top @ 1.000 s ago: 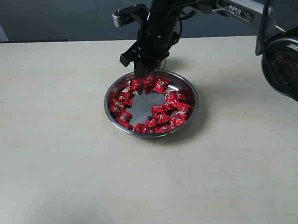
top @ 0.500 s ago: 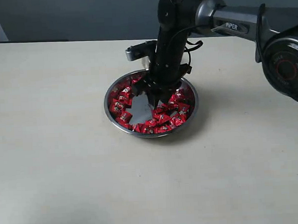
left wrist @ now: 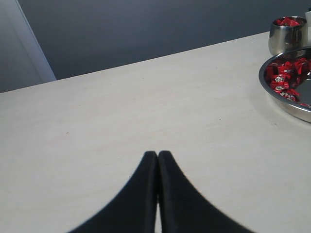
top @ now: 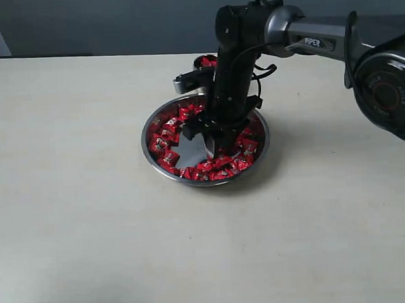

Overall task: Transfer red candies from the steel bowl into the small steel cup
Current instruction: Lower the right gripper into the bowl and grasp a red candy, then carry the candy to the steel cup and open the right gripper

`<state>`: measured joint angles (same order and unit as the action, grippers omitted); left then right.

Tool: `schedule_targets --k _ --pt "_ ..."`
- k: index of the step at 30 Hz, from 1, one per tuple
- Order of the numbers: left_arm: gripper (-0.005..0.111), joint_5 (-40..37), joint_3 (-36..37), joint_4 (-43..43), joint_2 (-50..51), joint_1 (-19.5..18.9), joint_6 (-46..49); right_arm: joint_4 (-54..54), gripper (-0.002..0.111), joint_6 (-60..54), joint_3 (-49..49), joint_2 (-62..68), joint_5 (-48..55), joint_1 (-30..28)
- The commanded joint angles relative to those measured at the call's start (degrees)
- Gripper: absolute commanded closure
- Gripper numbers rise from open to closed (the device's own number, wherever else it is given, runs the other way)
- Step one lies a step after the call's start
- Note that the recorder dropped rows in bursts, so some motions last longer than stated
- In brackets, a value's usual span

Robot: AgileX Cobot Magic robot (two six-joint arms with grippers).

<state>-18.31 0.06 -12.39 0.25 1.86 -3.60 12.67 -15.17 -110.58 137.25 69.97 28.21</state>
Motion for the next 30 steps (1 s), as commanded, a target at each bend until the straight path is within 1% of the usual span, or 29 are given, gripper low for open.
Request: schedule_targets --k 1,4,6,7,11,15,23,25,27,30 --pt "0.106 0.4 -0.1 0.1 -0.2 0.0 -0.3 -0.1 0.083 -0.6 0.1 0.3 0.0 -0.1" --pt "0.106 0.4 -0.1 0.1 -0.2 0.0 -0.3 -0.1 0.098 -0.8 0.0 0.1 0.0 -0.1" --pt "0.106 0.4 -0.1 0.1 -0.2 0.0 -0.3 -0.1 0.104 -0.8 0.0 -0.2 0.0 -0.1" --pt "0.106 0.4 -0.1 0.1 -0.2 0.0 -0.3 -0.1 0.105 -0.8 0.0 -0.5 0.0 -0.1" --pt "0.106 0.4 -0.1 0.1 -0.2 0.0 -0.3 -0.1 0.105 -0.8 0.0 -2.2 -0.1 -0.1" --pt "0.106 0.4 -0.1 0.1 -0.2 0.0 -0.3 -0.7 0.105 -0.8 0.0 -4.6 -4.3 -0.1" --pt "0.106 0.4 -0.1 0.1 -0.2 0.0 -0.3 -1.5 0.105 -0.8 0.0 -7.7 -7.5 -0.2" --pt "0.106 0.4 -0.1 0.1 -0.2 0.0 -0.3 -2.4 0.105 -0.8 0.0 -8.3 -12.5 -0.2" --pt "0.106 0.4 -0.1 0.1 -0.2 0.0 -0.3 -4.9 0.105 -0.2 0.0 -9.0 -23.7 -0.2" --pt "0.106 0.4 -0.1 0.1 -0.2 0.0 -0.3 -6.5 0.105 1.3 0.0 -8.7 -37.3 -0.2"
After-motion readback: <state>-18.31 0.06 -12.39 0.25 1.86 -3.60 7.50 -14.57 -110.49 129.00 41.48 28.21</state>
